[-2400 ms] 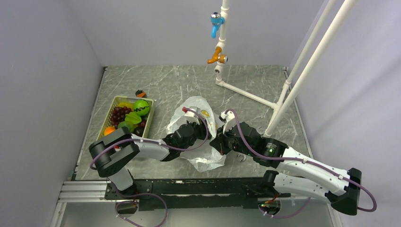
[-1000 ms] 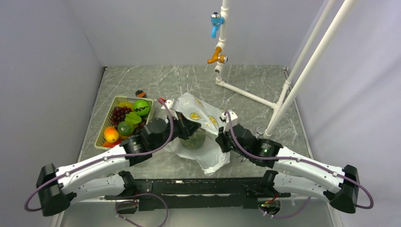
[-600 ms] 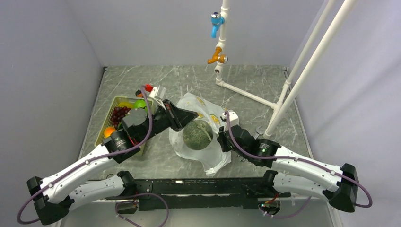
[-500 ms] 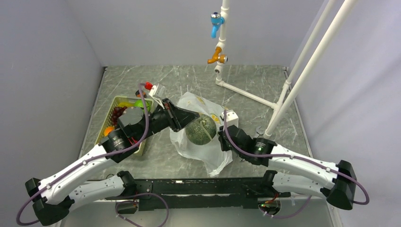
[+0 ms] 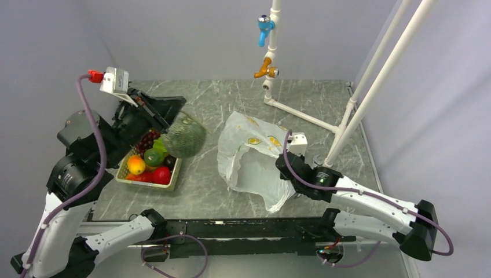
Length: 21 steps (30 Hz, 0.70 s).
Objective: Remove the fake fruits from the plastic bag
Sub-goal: Place the fake fruit in the bin.
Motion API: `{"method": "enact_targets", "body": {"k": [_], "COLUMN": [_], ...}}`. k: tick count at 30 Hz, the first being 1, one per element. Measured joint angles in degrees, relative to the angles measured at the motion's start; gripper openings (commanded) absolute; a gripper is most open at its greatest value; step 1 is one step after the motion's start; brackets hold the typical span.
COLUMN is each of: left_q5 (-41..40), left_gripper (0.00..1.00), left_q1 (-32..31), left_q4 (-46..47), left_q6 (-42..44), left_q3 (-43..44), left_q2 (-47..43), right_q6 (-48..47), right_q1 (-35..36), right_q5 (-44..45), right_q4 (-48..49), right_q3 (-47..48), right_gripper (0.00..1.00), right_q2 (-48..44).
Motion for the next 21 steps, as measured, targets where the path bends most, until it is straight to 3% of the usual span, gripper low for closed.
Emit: {"method": "enact_targets", "body": {"k": [7,14,21], "left_q5": [-5.84,0.52,8.57], "left_gripper": [0.00,0.00,0.00], "left_q1": [16.26,39.60,50.16], "left_q4": [-8.20,-5.31,1.40], "left_q6": [8.39,10.03,10.10], "left_q3": [-3.89,-14.05,-17.90], "left_q2": [2.21,10.64,16.63], "right_q6": [-0.63,-1.62,-2.05], "right_q1": [-0.09,-0.09,-0.09], "right_q5": [-0.48,-1.46,-2.82], "right_q4": [-0.90,-2.45,-3.48], "right_q3": [-1.01,-1.03,-1.03], "right_gripper": [0.00,0.00,0.00], "right_q2": [-8.00,-9.62,-9.53]}}
